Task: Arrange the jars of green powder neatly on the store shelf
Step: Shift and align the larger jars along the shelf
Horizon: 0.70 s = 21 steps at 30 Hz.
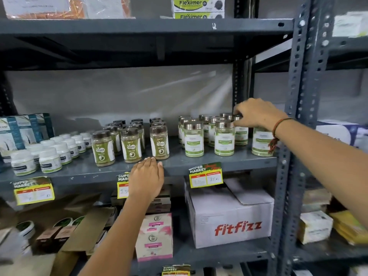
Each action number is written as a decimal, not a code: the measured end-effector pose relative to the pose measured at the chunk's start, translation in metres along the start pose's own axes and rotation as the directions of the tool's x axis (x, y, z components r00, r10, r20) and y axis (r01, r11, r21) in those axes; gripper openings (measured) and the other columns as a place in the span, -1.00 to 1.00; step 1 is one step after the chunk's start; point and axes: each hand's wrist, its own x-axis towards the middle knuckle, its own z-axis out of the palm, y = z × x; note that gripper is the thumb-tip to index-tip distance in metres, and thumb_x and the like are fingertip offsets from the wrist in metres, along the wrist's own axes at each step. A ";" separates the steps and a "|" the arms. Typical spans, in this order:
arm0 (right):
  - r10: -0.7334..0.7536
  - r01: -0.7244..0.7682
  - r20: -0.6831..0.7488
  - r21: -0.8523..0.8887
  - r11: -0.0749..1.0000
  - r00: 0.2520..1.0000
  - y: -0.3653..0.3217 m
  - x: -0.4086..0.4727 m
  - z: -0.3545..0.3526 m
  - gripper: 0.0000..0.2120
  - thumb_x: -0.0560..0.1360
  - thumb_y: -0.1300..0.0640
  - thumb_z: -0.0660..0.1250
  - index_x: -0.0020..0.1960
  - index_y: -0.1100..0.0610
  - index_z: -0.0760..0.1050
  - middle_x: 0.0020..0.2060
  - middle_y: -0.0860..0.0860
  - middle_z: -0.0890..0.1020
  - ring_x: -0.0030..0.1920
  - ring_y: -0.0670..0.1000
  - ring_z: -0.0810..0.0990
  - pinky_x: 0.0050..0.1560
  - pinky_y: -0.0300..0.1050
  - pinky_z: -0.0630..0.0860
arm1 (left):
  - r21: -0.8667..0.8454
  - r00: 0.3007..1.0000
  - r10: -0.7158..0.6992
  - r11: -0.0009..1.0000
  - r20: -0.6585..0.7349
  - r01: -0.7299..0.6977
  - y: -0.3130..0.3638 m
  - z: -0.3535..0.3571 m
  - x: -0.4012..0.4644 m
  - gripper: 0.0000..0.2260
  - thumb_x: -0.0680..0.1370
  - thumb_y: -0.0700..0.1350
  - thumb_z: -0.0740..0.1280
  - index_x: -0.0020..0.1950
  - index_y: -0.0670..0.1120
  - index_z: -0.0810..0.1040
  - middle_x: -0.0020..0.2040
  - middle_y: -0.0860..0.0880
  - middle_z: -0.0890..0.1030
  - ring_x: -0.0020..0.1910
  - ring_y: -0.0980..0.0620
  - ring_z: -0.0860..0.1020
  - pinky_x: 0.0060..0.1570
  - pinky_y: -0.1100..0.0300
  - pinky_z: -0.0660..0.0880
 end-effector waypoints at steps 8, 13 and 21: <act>0.215 -0.165 0.142 -0.298 0.940 0.966 0.030 -0.005 0.016 -0.44 0.55 -0.28 0.13 0.33 0.10 0.48 0.19 0.09 0.55 0.19 0.15 0.54 -0.13 0.01 0.43 | -0.038 1.000 -0.016 0.999 -0.016 0.015 -0.001 0.002 0.001 -0.55 0.61 0.03 0.01 0.32 -0.21 0.46 0.30 -0.19 0.55 0.31 -0.13 0.47 0.34 -0.03 0.37; 0.262 -0.189 0.189 -0.334 0.923 0.946 0.029 -0.001 0.024 -0.51 0.58 -0.20 0.15 0.32 0.09 0.50 0.19 0.06 0.54 0.18 0.12 0.53 -0.12 0.00 0.43 | -0.032 1.000 -0.007 0.999 -0.027 0.006 -0.002 0.004 0.002 -0.55 0.61 0.04 0.02 0.29 -0.20 0.48 0.27 -0.17 0.57 0.29 -0.11 0.49 0.33 -0.03 0.39; 0.187 -0.180 0.171 -0.056 0.982 0.967 0.040 0.007 0.036 -0.48 0.54 -0.20 0.25 0.38 0.08 0.43 0.24 0.16 0.53 0.21 0.23 0.51 0.15 0.14 0.52 | -0.033 0.999 0.006 0.999 -0.051 -0.007 -0.003 0.005 0.001 -0.57 0.61 0.03 0.04 0.27 -0.20 0.51 0.25 -0.17 0.59 0.27 -0.10 0.51 0.31 -0.02 0.41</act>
